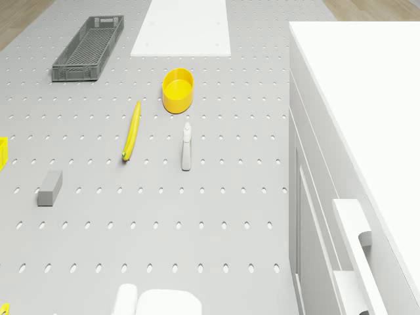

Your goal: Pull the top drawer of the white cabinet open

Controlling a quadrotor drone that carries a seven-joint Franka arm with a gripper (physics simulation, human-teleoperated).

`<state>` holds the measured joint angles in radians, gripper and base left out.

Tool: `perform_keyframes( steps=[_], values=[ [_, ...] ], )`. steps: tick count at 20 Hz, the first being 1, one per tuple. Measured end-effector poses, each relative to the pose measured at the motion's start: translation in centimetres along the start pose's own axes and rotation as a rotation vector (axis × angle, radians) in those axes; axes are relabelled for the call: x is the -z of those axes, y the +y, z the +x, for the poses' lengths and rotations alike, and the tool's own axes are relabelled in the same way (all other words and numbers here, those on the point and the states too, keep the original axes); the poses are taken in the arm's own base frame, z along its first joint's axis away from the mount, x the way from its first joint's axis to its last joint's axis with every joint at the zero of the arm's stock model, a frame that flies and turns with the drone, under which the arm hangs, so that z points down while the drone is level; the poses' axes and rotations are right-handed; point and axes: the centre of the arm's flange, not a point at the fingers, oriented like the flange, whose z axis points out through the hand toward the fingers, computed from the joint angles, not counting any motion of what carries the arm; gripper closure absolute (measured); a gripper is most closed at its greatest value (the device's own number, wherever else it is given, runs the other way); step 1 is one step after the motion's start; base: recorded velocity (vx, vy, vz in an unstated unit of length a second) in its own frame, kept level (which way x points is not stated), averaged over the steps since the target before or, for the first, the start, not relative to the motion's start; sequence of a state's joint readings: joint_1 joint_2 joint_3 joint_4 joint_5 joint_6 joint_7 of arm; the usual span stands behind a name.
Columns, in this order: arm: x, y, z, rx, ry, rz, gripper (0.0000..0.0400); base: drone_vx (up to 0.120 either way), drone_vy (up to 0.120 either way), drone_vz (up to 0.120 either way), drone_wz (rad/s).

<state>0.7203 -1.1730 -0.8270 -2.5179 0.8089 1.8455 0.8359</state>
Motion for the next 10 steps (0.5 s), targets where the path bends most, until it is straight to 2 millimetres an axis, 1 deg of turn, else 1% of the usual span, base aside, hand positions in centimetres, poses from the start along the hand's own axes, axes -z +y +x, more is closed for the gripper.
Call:
perform_keyframes(
  steps=[7,10],
  values=[
    [-3.6,0.0,0.0,0.000,0.000,0.000,0.0095,0.000,0.000,0.000,0.000],
    [-4.7,0.0,0.0,0.000,0.000,0.000,0.0095,0.000,0.000,0.000,0.000]
  ],
)
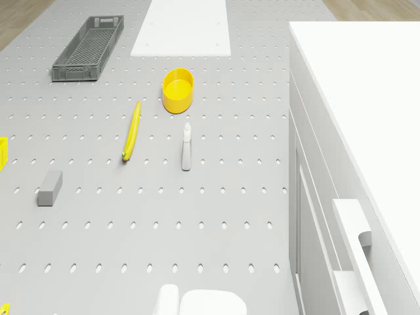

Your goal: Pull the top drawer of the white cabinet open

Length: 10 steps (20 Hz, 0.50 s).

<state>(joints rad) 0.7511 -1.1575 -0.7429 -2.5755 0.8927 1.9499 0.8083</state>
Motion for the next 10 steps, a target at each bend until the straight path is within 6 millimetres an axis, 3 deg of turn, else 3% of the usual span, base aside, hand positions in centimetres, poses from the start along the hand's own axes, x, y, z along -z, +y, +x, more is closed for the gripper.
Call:
perform_keyframes(
  steps=[10],
  values=[
    [-2.8,0.0,0.0,0.000,0.000,0.000,0.0095,0.000,0.000,0.000,0.000]
  ],
)
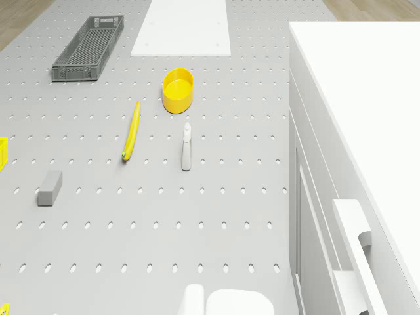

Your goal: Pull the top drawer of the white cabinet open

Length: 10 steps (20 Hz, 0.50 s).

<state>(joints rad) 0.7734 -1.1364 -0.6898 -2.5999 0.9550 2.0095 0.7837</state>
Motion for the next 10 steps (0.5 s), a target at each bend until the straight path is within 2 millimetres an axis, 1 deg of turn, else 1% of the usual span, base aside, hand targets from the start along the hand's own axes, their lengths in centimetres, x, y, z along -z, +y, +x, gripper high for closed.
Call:
perform_keyframes(
  steps=[5,10],
  values=[
    [-1.4,0.0,0.0,0.000,0.000,0.000,0.0095,0.000,0.000,0.000,0.000],
    [-2.2,0.7,0.7,0.000,0.000,0.000,0.0095,0.000,0.000,0.000,0.000]
  ],
)
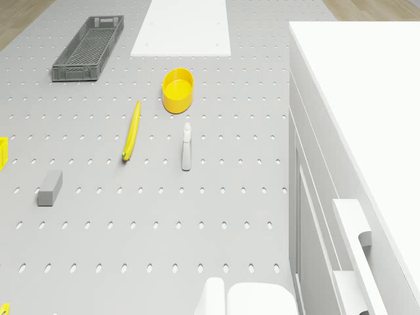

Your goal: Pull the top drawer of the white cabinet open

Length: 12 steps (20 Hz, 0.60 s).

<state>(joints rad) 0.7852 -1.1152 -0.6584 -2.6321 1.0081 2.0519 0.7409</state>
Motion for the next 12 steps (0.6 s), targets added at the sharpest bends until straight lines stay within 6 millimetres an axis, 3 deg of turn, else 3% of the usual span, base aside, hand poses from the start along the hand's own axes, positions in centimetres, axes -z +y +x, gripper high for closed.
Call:
perform_keyframes(
  steps=[12],
  values=[
    [-3.3,0.4,0.4,0.000,0.000,0.000,0.0095,0.000,0.000,0.000,0.000]
  ],
)
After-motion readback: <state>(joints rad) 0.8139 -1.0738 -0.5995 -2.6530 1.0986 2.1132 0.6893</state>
